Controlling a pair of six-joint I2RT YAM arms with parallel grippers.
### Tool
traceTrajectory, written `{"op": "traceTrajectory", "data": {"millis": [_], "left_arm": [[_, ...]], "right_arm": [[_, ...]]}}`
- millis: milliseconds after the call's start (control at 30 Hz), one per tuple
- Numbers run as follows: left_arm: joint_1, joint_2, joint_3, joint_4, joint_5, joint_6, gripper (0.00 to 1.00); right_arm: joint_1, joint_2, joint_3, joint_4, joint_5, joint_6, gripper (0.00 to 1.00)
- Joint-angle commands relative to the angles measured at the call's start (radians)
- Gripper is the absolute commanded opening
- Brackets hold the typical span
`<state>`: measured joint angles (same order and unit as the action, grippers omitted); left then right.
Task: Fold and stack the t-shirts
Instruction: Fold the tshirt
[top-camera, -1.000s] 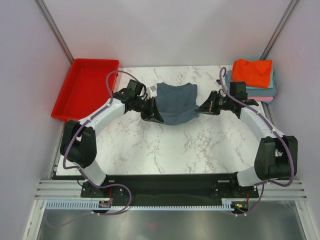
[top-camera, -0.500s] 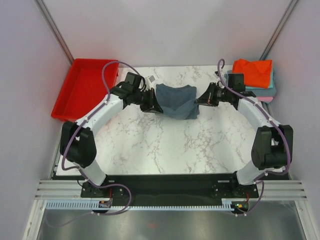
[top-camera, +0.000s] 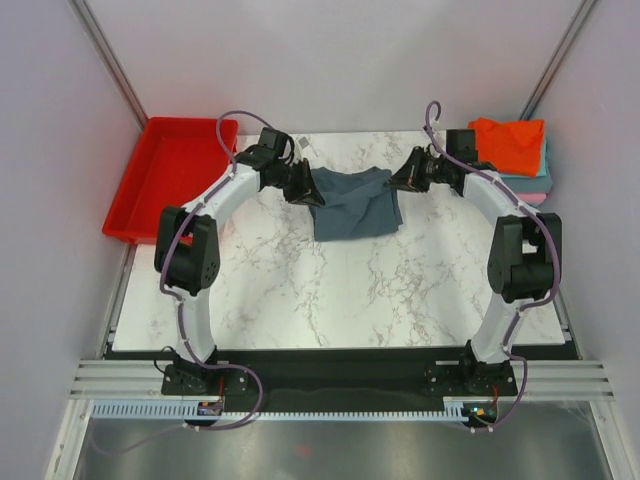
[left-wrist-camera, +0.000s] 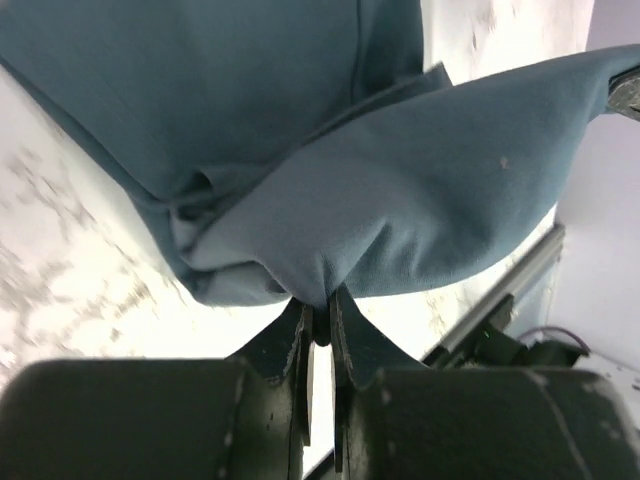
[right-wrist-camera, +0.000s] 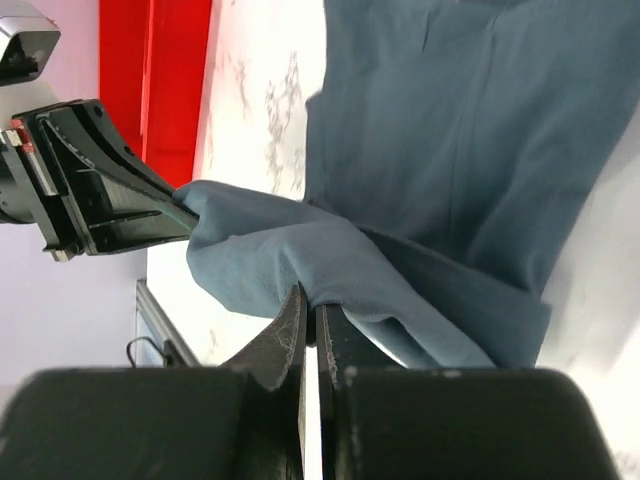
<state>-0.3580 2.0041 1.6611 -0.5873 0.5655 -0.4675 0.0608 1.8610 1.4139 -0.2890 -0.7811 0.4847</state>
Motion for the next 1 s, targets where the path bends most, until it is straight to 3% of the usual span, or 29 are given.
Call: {"op": "traceTrajectory", "data": {"millis": [0, 467, 500, 533, 567, 633, 667, 767, 867, 967], "left_arm": [[0.014, 0.08, 0.144, 0.023, -0.047, 0.07, 0.02], [0.042, 0.403, 0.499, 0.135, -0.297, 0.167, 0.02], [0.042, 0.419, 0.538, 0.147, -0.308, 0.17, 0.07], [0.044, 0.448, 0.561, 0.156, -0.32, 0.182, 0.18], [0.041, 0.456, 0.587, 0.161, -0.381, 0.19, 0.54], [0.028, 0.434, 0.653, 0.155, -0.474, 0.223, 0.76], [0.024, 0.405, 0.657, 0.153, -0.499, 0.231, 0.79], [0.01, 0.281, 0.606, 0.142, -0.53, 0.25, 0.87], [0.017, 0.194, 0.513, 0.116, -0.483, 0.23, 0.89], [0.057, 0.183, 0.435, 0.06, -0.331, 0.188, 0.92]], "right_arm": [[-0.004, 0.116, 0.121, 0.073, 0.022, -0.011, 0.0], [-0.001, 0.519, 0.548, 0.175, 0.065, -0.044, 0.0], [0.0, 0.558, 0.568, 0.185, 0.066, -0.046, 0.02], [0.002, 0.572, 0.609, 0.2, 0.063, -0.051, 0.05], [0.005, 0.584, 0.632, 0.208, 0.069, -0.06, 0.19], [0.008, 0.56, 0.649, 0.202, 0.091, -0.093, 0.36], [0.01, 0.532, 0.642, 0.195, 0.114, -0.11, 0.46], [0.01, 0.394, 0.571, 0.168, 0.138, -0.156, 0.62], [0.01, 0.282, 0.494, 0.154, 0.132, -0.146, 0.66], [0.011, 0.277, 0.453, 0.116, 0.1, -0.121, 0.69]]}}
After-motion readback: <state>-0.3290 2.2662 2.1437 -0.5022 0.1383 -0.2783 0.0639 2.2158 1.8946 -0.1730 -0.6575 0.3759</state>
